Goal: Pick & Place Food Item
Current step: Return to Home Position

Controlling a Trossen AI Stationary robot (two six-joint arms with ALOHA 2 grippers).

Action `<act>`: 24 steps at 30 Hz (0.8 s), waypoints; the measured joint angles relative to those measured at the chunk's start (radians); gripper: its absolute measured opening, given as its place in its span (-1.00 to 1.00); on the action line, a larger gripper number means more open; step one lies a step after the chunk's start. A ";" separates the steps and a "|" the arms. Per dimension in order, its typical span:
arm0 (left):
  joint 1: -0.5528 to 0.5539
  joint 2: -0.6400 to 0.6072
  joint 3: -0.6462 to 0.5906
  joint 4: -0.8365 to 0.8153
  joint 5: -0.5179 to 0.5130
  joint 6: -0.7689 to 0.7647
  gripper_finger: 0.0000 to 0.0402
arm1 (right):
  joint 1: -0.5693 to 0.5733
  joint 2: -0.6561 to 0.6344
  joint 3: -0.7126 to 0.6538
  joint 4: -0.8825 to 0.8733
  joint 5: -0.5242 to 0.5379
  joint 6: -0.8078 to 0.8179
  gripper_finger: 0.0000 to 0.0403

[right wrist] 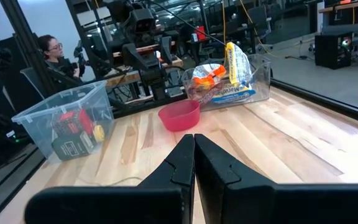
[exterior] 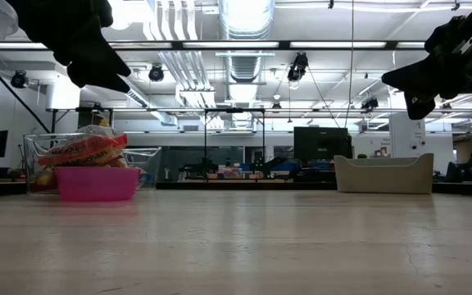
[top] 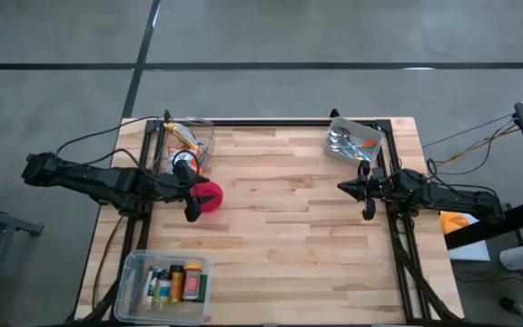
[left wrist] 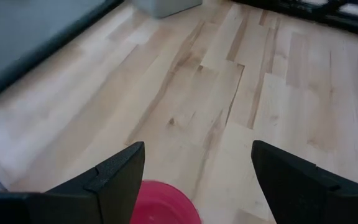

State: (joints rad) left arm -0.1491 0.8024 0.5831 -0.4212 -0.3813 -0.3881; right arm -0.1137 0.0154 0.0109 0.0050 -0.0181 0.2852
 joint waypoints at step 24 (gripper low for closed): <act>-0.006 -0.706 -0.437 0.392 0.074 0.191 0.48 | 0.000 0.000 0.000 0.000 0.001 0.000 -0.96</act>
State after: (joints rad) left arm -0.1555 0.0968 0.1460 -0.0290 -0.3069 -0.1974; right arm -0.1137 0.0154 0.0109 0.0050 -0.0174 0.2852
